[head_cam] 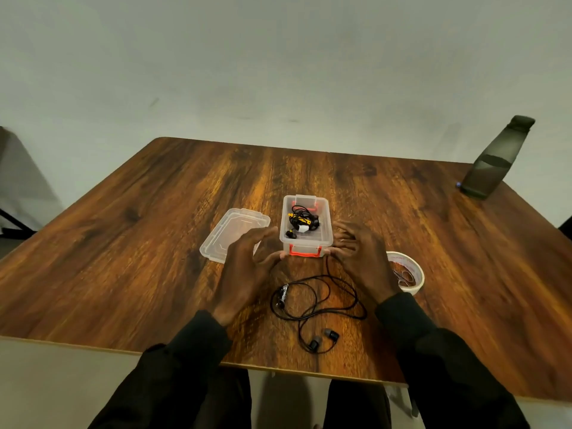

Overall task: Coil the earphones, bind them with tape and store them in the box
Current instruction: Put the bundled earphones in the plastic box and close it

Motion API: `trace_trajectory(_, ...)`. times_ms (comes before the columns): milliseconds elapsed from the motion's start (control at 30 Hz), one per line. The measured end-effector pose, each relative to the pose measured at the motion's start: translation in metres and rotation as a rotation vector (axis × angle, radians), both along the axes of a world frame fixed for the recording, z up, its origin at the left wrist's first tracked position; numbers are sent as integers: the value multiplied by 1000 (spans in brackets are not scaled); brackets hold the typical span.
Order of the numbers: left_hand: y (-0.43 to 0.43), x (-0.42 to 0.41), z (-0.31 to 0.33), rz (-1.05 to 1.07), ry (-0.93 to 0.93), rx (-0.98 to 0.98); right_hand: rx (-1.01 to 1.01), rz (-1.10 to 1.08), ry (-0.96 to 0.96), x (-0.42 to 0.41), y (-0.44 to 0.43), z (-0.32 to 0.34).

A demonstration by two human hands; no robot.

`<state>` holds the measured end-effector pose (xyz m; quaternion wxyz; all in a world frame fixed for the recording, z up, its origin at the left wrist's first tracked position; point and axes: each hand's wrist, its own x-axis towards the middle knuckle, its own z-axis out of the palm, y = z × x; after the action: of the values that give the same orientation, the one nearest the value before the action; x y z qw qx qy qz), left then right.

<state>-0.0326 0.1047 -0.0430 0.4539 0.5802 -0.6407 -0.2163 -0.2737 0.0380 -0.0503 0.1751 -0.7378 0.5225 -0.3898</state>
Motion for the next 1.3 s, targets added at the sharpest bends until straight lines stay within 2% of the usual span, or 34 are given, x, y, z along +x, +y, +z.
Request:
trace_trajectory(67, 18, 3, -6, -12, -25, -49, -50, 21, 21, -2, 7, 1)
trace_trajectory(167, 32, 16, -15, -7, -88, -72, -95, 25, 162, 4, 8, 0)
trace_trajectory(300, 29, 40, -20, 84, -305, -24, -98, 9, 241, 12, -4, 0)
trace_trajectory(367, 24, 46, -19, 103, -352, 28, -81, 12, 230, 14, -7, 3)
trace_trajectory(633, -8, 31, -13, 41, -223, 104, 3, -87, 121, -3, 28, 2)
trace_trajectory(867, -18, 22, -10, 26, -159, 81, 89, -89, 264, 3, 51, -20)
trace_trajectory(1167, 16, 3, -1, 33, 20, -61, 122, -91, 184, 0, 62, -21)
trace_trajectory(1233, 23, -7, -1, -11, 61, -10, 181, -32, 131, -2, 67, -18)
trace_trajectory(1300, 26, -15, -1, -70, 69, 56, 251, 18, -1, -5, 72, -12)
